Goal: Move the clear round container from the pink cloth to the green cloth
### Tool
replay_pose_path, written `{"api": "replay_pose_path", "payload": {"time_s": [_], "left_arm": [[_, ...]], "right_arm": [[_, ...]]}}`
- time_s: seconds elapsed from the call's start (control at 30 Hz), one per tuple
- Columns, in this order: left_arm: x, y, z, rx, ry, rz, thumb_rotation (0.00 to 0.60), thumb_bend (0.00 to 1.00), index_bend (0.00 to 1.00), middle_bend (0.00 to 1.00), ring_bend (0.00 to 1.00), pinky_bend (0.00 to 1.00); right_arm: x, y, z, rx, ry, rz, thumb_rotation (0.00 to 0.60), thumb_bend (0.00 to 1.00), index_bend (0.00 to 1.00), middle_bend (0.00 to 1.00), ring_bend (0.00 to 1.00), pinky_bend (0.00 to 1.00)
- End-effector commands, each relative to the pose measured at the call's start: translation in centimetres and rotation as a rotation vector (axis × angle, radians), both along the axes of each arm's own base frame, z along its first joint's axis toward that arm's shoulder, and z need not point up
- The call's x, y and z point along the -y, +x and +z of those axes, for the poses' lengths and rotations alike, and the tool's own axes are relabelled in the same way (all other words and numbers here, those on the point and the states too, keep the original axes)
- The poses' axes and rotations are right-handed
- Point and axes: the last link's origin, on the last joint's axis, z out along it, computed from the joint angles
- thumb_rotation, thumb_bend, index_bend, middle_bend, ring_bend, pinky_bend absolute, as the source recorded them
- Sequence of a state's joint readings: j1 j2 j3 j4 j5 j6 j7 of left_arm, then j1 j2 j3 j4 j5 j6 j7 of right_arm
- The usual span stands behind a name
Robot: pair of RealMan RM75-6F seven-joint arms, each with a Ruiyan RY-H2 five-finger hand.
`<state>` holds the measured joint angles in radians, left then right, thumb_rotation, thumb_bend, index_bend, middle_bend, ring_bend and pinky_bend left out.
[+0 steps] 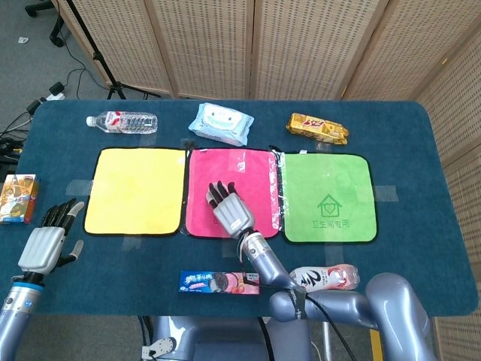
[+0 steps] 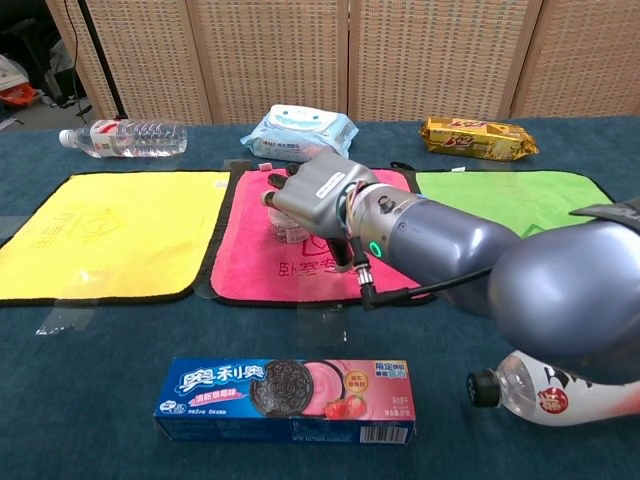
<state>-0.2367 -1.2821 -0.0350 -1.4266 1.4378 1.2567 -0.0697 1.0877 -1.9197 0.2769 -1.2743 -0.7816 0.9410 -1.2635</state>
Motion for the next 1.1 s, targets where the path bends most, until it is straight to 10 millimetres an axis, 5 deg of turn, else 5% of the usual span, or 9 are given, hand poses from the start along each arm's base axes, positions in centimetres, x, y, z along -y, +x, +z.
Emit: {"api": "replay_pose_path", "payload": {"time_s": [0.03,0.93,1.0,1.1], "left_arm": [[-0.1,-0.1,0.0,0.004,-0.002,0.004,0.6,0.44,0.0,0.0,0.0,0.05],[-0.3,-0.5,-0.8,0.025,-0.049,0.025,0.6,0.44,0.0,0.0,0.0,0.05],[-0.3,-0.5,-0.8,0.027,-0.053,0.025,0.6,0.44,0.0,0.0,0.0,0.05],[-0.3,-0.5,-0.9,0.029,-0.056,0.03,0.6,0.44,0.0,0.0,0.0,0.05]], "right_arm": [[0.0,0.3,-0.8,-0.006,0.015,0.002,0.6,0.21,0.03,0.0,0.0,0.17],[0.7,2.6,-2.6,-0.058,0.014,0.082,0.6,0.21,0.12,0.04,0.0,0.16],[0.9,2.6,-2.6,-0.061,0.011,0.083,0.6,0.25,0.12,0.04,0.0,0.16],[1.2,2.6,-2.6,-0.061,0.004,0.082,0.6,0.49,0.12,0.04,0.0,0.16]]}}
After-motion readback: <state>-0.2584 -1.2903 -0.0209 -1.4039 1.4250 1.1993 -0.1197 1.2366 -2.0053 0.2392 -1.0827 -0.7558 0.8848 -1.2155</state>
